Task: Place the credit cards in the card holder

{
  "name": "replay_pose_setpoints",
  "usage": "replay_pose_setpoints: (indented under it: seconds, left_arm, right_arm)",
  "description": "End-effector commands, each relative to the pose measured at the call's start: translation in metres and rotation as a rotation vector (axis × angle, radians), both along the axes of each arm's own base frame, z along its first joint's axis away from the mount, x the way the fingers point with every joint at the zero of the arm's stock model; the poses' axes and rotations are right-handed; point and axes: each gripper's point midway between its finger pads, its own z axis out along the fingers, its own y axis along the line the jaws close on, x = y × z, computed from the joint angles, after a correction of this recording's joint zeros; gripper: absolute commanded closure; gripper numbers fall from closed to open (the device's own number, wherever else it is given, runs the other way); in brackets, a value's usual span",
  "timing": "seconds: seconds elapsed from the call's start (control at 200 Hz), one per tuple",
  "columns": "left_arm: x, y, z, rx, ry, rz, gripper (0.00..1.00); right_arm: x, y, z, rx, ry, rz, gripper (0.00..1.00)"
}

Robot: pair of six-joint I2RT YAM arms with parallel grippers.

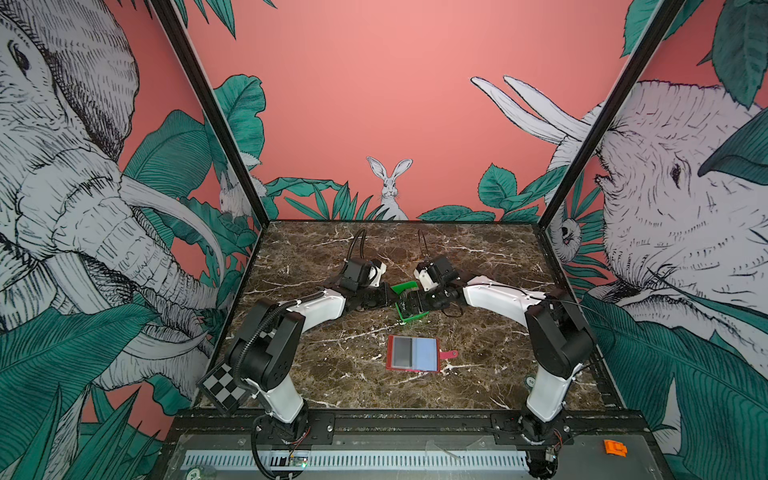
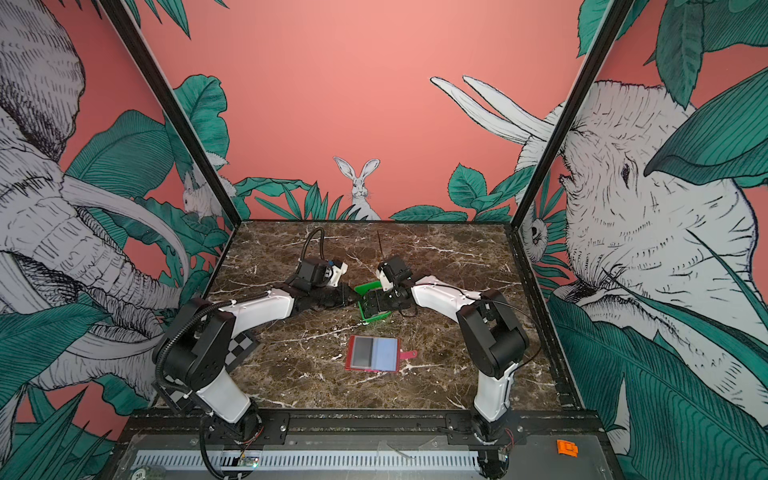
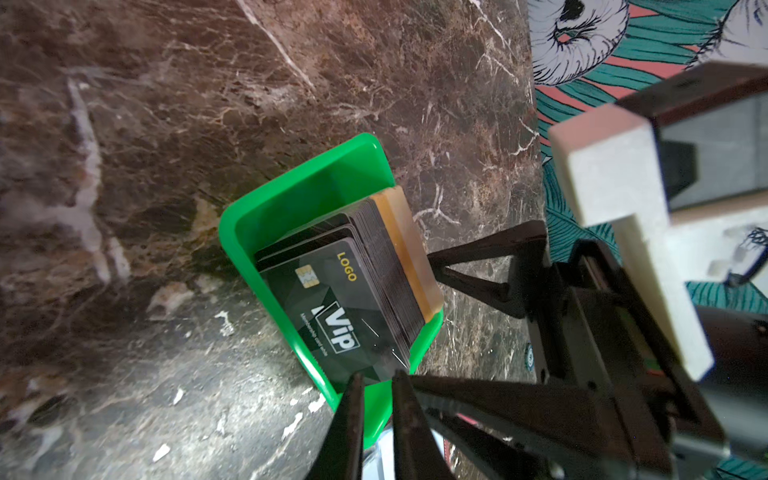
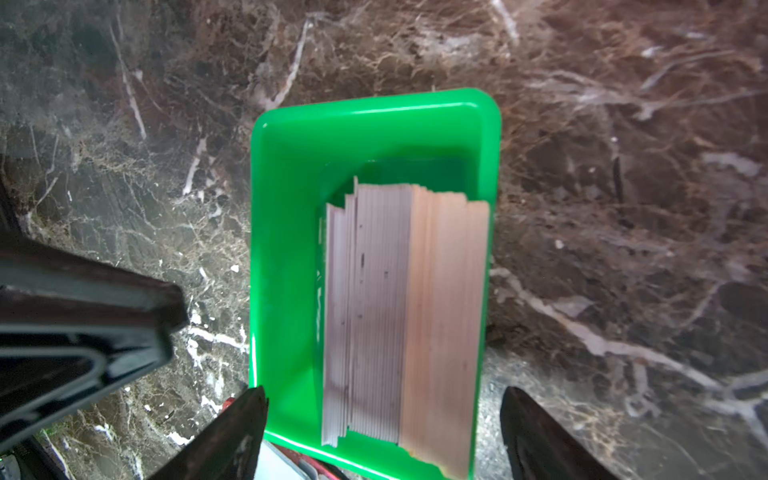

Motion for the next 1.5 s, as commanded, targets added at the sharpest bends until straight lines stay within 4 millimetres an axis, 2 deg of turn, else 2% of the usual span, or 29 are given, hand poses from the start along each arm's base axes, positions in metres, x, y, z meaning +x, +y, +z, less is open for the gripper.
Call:
replay_pose_setpoints:
  seconds: [0.0,0.235,0.74,1.49]
  left_arm:
    - [0.003,-0.006,-0.003,0.0,0.021,0.001,0.84]
    - [0.002,-0.019,-0.013,0.028,0.048,-0.033,0.85]
    - [0.0,-0.013,-0.033,0.077,0.081,-0.022,0.88]
    - [-0.007,-0.007,-0.051,0.128,0.116,-0.032,0.89]
  right_arm:
    - [0.0,0.002,-0.006,-0.01,-0.008,0.01,0.13]
    - [0.0,-0.001,-0.013,-0.031,0.0,-0.009,0.13]
    - [0.002,-0.005,-0.028,-0.074,0.031,-0.036,0.13]
    - [0.022,-0.023,-0.007,-0.083,-0.02,-0.113,0.14]
